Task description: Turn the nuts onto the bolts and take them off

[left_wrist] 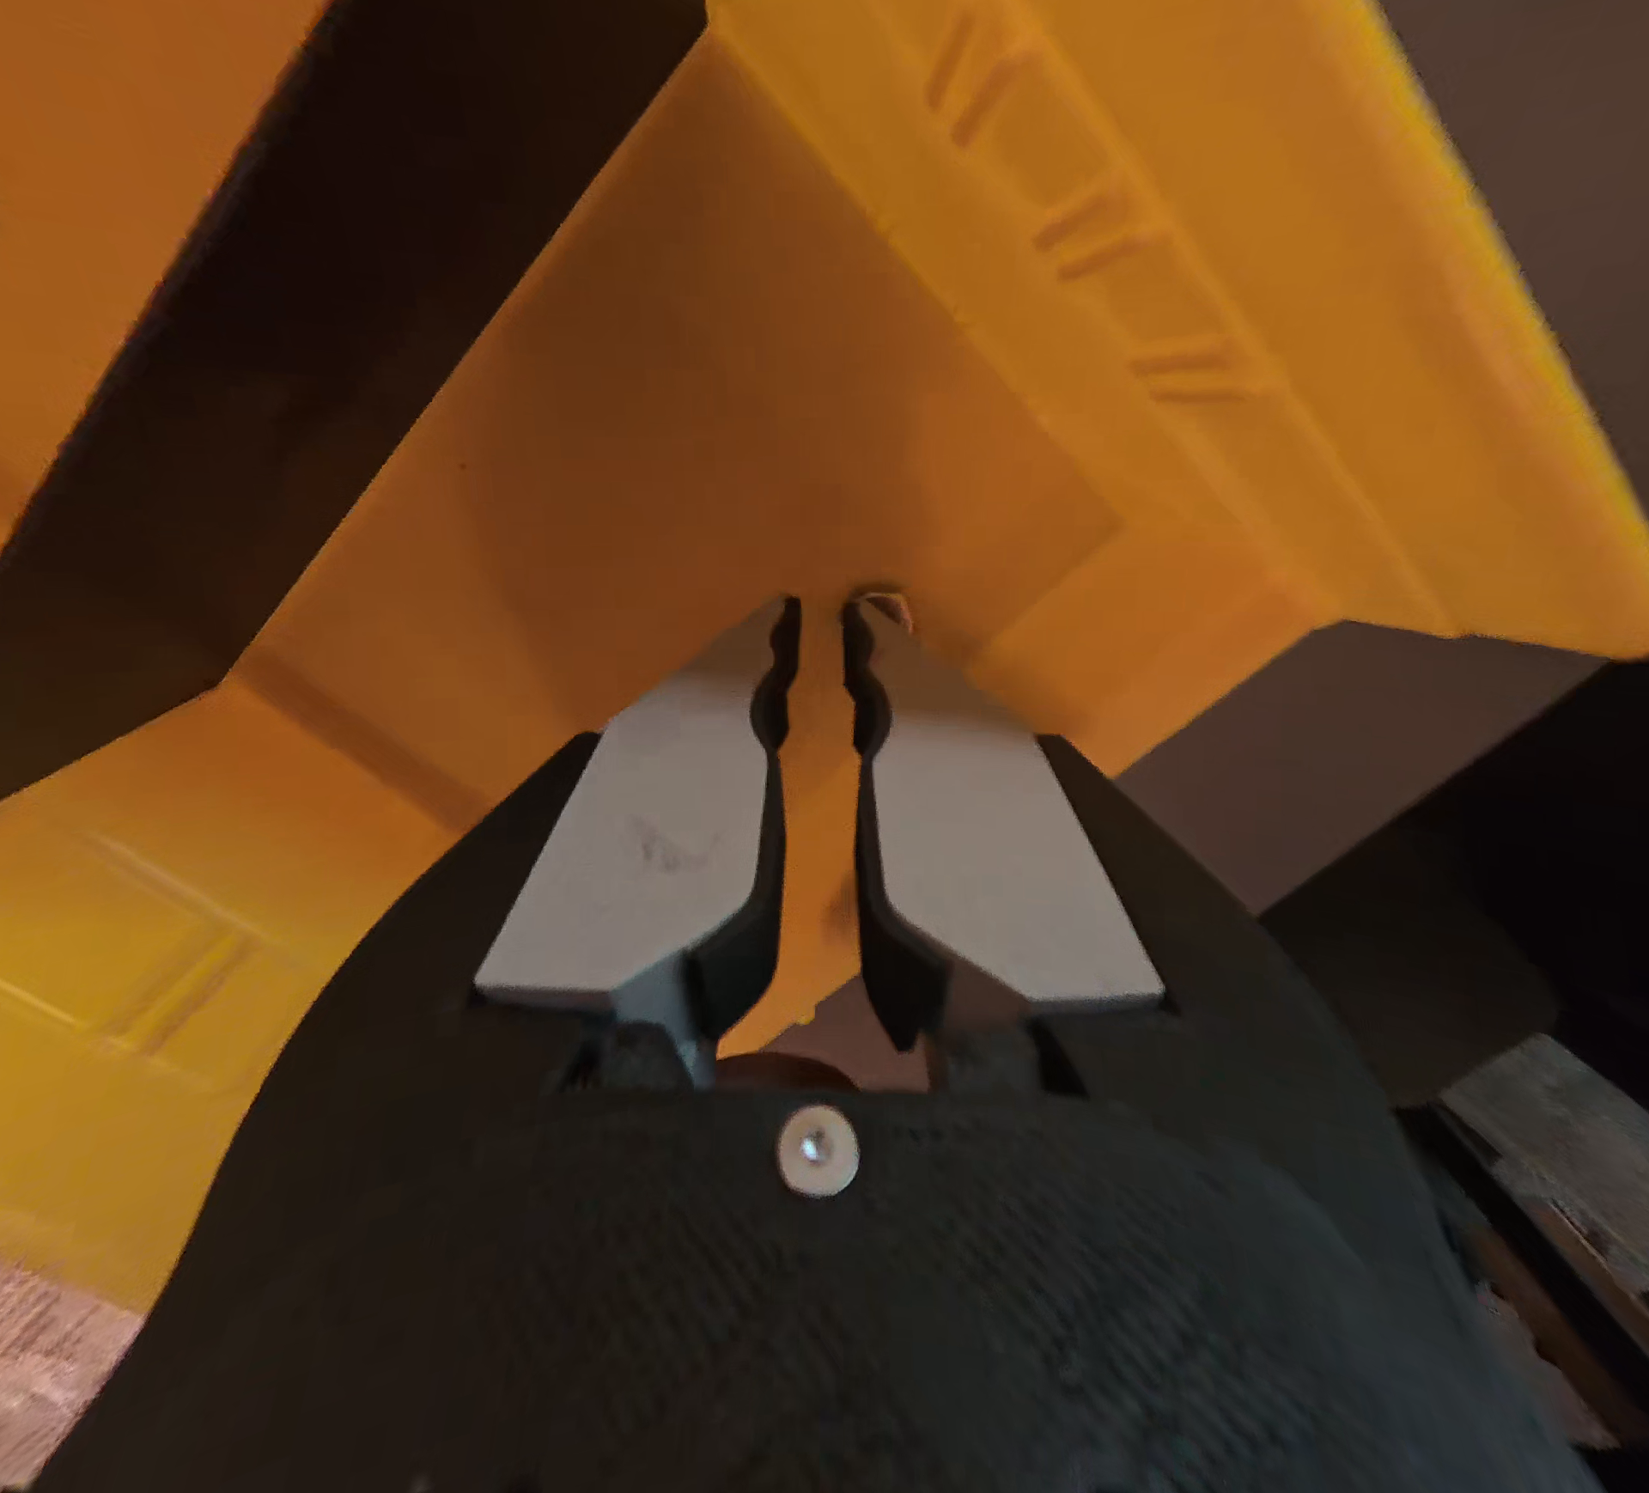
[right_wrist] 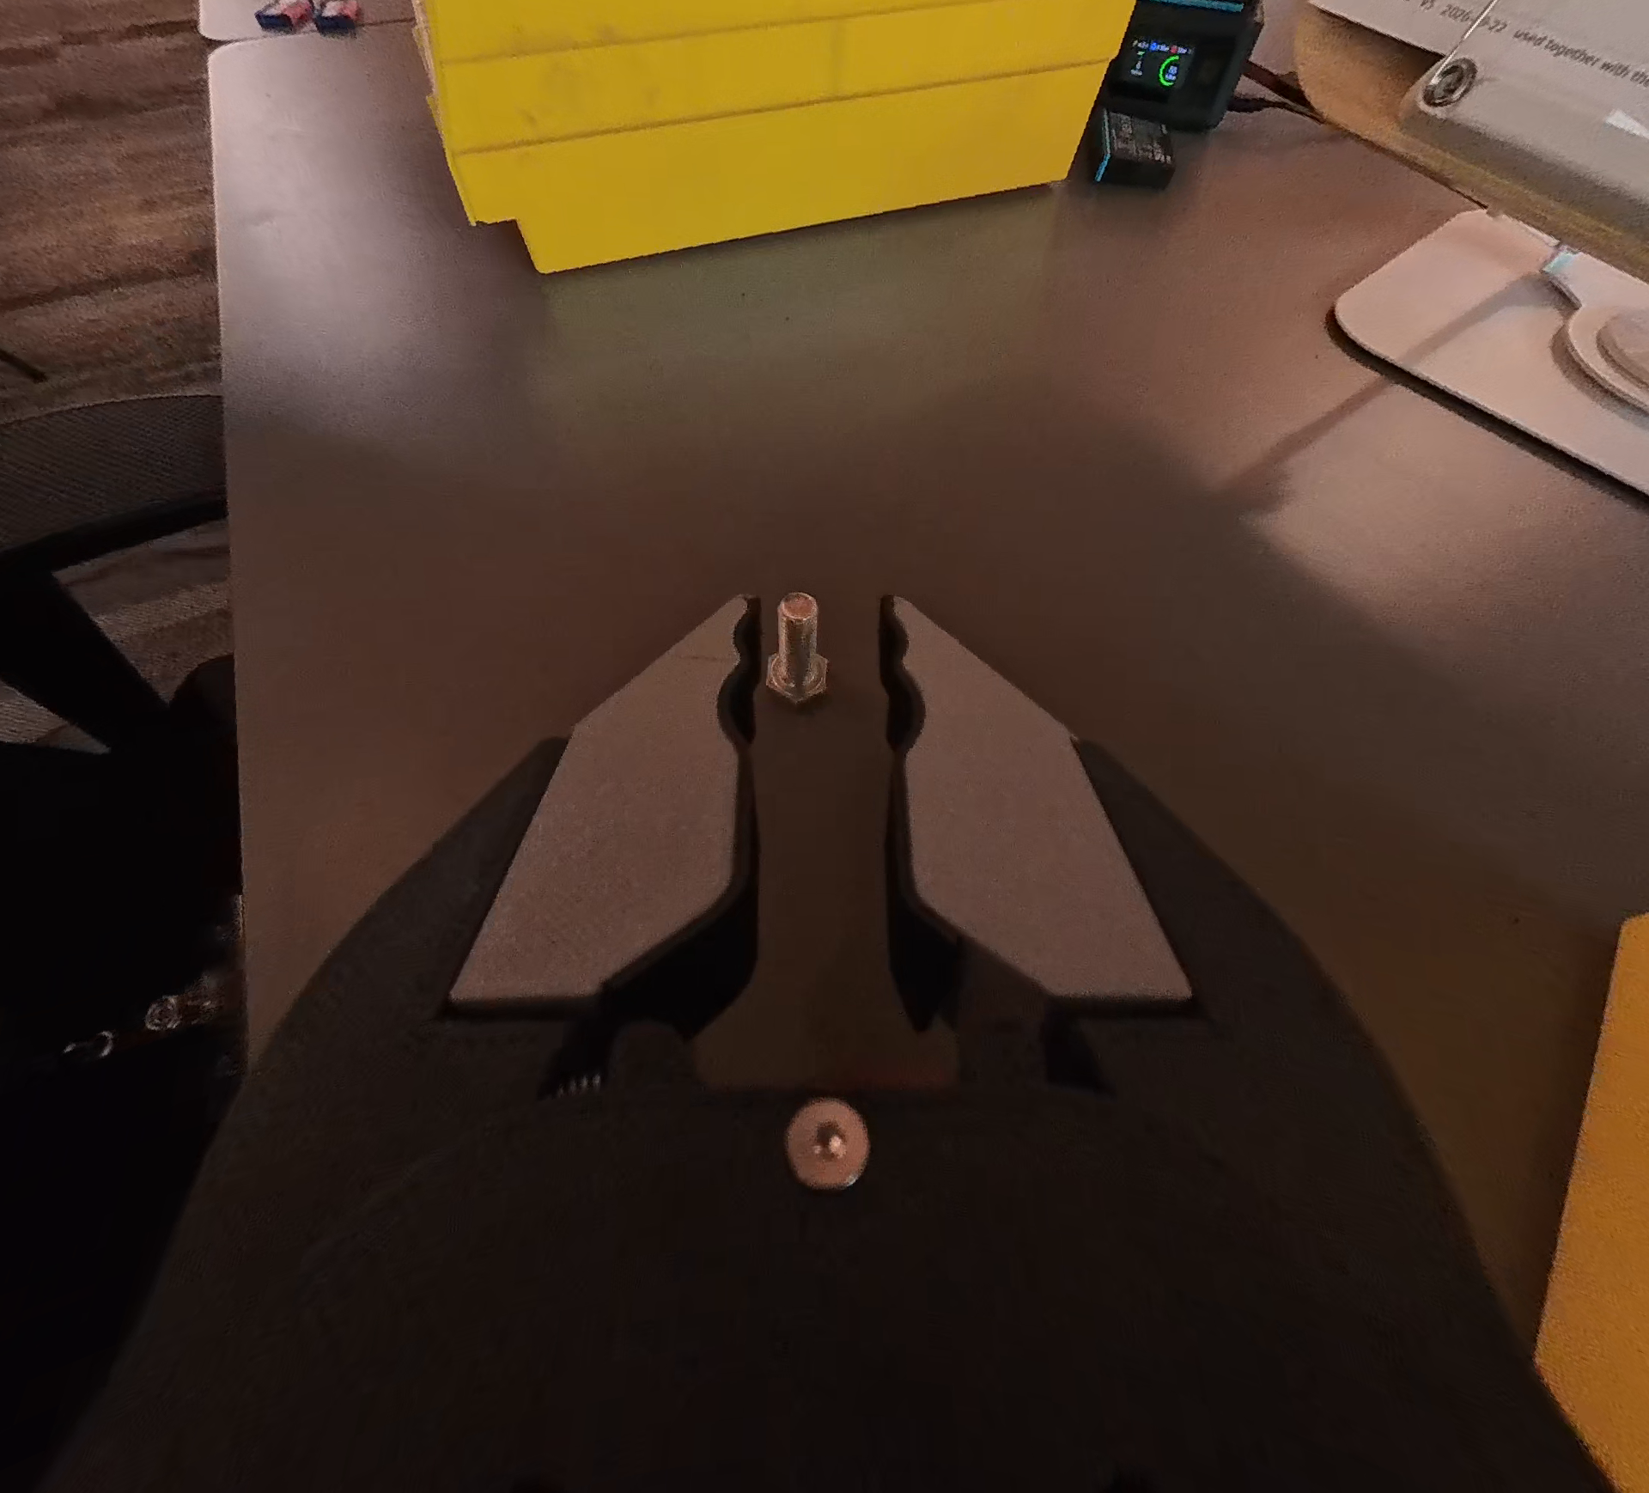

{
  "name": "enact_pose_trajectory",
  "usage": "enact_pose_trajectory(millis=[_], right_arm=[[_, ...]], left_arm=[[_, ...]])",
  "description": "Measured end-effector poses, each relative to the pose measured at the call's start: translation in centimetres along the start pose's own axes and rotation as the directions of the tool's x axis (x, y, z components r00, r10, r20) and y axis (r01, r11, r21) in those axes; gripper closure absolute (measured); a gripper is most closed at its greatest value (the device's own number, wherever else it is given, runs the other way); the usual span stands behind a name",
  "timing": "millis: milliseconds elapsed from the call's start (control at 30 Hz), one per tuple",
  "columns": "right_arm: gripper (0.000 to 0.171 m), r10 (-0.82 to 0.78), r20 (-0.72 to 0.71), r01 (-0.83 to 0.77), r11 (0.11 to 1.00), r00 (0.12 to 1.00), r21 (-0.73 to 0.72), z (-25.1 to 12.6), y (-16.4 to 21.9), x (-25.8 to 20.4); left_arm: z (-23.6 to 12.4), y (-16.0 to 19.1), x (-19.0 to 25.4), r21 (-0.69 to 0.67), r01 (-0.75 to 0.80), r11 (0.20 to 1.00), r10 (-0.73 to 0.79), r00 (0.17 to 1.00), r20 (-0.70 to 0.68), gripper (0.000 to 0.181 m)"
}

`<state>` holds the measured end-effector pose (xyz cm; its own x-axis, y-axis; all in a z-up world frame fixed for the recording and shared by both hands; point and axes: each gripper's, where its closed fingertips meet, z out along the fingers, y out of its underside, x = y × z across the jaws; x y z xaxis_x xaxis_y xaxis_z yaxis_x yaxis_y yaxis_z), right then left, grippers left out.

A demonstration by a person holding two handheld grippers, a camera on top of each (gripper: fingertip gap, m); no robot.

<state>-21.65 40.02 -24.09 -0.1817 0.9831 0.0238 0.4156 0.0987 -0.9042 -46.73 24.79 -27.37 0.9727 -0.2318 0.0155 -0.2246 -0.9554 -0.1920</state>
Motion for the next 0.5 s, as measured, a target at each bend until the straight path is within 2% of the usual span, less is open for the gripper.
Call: enact_pose_trajectory(millis=[67, 133, 233, 367, 500], right_arm=[[0.147, 0.012, 0.001, -0.012, 1.0, 1.0, 0.004, -0.1, 0.0, 0.1], [0.147, 0.023, 0.005, -0.023, 1.0, 1.0, 0.01, -0.2, 0.0, 0.2], [0.147, 0.029, 0.01, -0.029, 0.999, 1.0, 0.012, -0.3, -0.1, 0.3], [0.147, 0.032, 0.017, -0.032, 0.999, 0.999, 0.011, -0.3, -0.1, 0.2], [0.148, 0.03, 0.018, -0.03, 0.999, 0.999, 0.012, -0.4, -0.1, 0.1]], left_arm=[[0.8, 0.8, -0.1, -0.058, -0.001, 0.998, 0.002, 1.0, 0.006, 0.165], [0.8, 0.6, -0.2, -0.055, 0.007, 0.998, -0.007, 1.0, 0.001, 0.165], [1.2, 0.7, 0.0, -0.08, -0.012, 0.997, 0.011, 1.0, -0.022, 0.178], [1.5, 0.6, -0.2, -0.111, -0.028, 0.993, 0.025, 0.999, -0.032, 0.177], [1.6, -0.3, -1.4, -0.081, -0.032, 0.996, 0.034, 0.999, 0.029, 0.178]])
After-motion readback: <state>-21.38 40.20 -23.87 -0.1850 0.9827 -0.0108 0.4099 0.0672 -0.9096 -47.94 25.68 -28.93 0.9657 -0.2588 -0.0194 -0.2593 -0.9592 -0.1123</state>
